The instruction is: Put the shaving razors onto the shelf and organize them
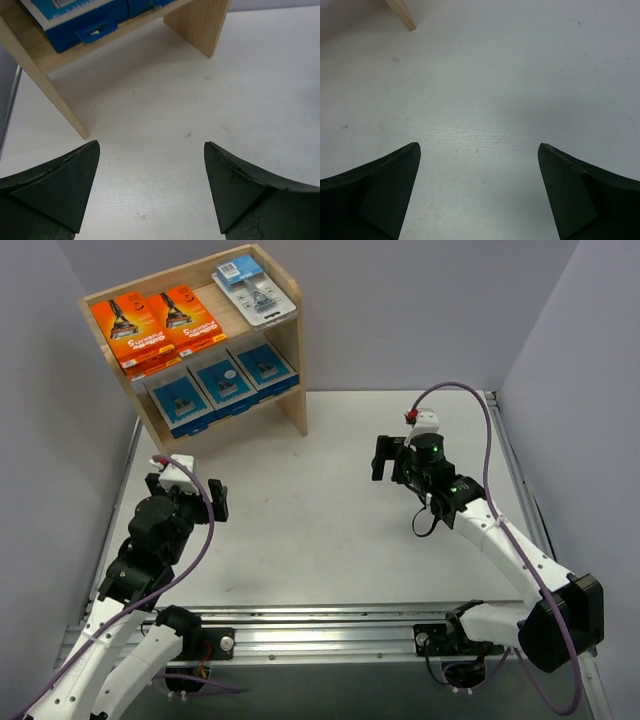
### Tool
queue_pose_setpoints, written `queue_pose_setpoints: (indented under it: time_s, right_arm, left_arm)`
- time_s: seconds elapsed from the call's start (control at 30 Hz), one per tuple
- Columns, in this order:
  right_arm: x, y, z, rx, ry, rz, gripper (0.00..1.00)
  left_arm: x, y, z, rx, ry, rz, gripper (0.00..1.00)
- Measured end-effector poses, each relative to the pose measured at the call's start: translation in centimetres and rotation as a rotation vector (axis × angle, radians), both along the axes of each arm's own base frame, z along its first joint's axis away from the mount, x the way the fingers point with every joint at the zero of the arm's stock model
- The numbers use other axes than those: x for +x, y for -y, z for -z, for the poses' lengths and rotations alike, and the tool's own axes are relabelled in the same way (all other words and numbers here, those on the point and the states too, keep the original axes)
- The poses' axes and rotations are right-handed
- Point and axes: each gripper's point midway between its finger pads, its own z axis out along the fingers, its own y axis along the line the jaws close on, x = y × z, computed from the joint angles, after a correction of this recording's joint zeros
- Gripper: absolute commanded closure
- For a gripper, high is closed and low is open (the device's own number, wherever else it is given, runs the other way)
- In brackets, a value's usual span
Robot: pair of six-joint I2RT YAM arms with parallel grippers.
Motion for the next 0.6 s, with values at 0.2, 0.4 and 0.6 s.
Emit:
queue_pose_setpoints:
  time_s: [0.2,0.4,0.6]
  right_arm:
    - [-1.9,2.3,-1.2,-0.021,0.044,0.062,0.00]
    - [-2.2,3.3,-1.8,-0.030,0.062,0.107,0.00]
    - [-2.1,3.3,-0.7,-0.038,0.029,0.124,0.00]
  left_arm:
    - [-0.4,0.6,2.3,0.020,-0.040,0.029,0.06]
    - [-0.6,0.6,1.6,0.014,-0.012,0.036,0.06]
    - [-0.6,0.6,1.6,0.033,-0.009,0.042,0.06]
